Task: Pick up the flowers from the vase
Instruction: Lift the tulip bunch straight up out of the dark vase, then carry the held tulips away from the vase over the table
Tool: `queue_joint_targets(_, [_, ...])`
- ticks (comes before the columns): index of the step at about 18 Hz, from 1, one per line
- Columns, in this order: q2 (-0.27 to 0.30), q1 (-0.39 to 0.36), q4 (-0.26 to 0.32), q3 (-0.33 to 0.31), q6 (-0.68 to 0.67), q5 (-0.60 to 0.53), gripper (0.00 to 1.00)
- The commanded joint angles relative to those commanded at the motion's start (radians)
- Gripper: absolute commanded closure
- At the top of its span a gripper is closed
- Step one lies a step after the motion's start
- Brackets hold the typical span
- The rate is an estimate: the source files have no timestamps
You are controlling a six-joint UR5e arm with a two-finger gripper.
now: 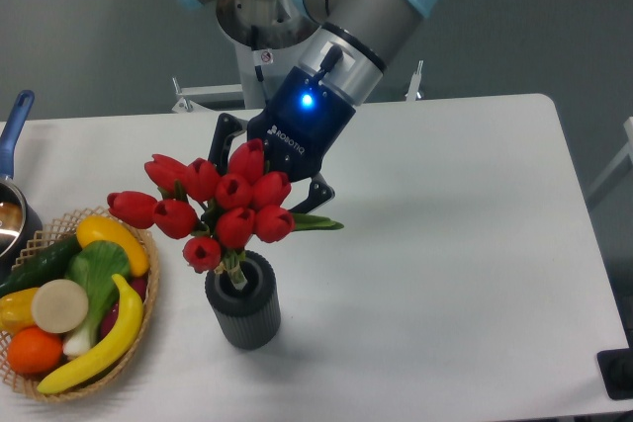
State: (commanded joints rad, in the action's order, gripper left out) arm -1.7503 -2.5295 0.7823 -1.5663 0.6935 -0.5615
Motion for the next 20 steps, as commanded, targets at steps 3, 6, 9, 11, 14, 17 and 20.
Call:
queue_joint_targets(3, [0.014, -0.002, 0.0, 0.012, -0.02, 0.0, 0.54])
queue_joint_targets(6, [0.023, -0.005, 0.0, 0.018, -0.034, -0.005, 0.54])
queue_joint_targets(9, [0.046, -0.067, 0.003, 0.022, -0.045, -0.014, 0.54])
queue_joint_targets(11, [0.045, -0.104, 0.002, 0.025, -0.043, -0.011, 0.54])
queue_joint_targets(14, [0.043, -0.199, 0.002, 0.026, -0.026, -0.014, 0.54])
queue_joint_targets(17, [0.04, -0.285, 0.003, 0.028, 0.01, -0.009, 0.54])
queue_joint_targets(20, [0.035, -0.336, 0.003, 0.028, 0.049, -0.009, 0.54])
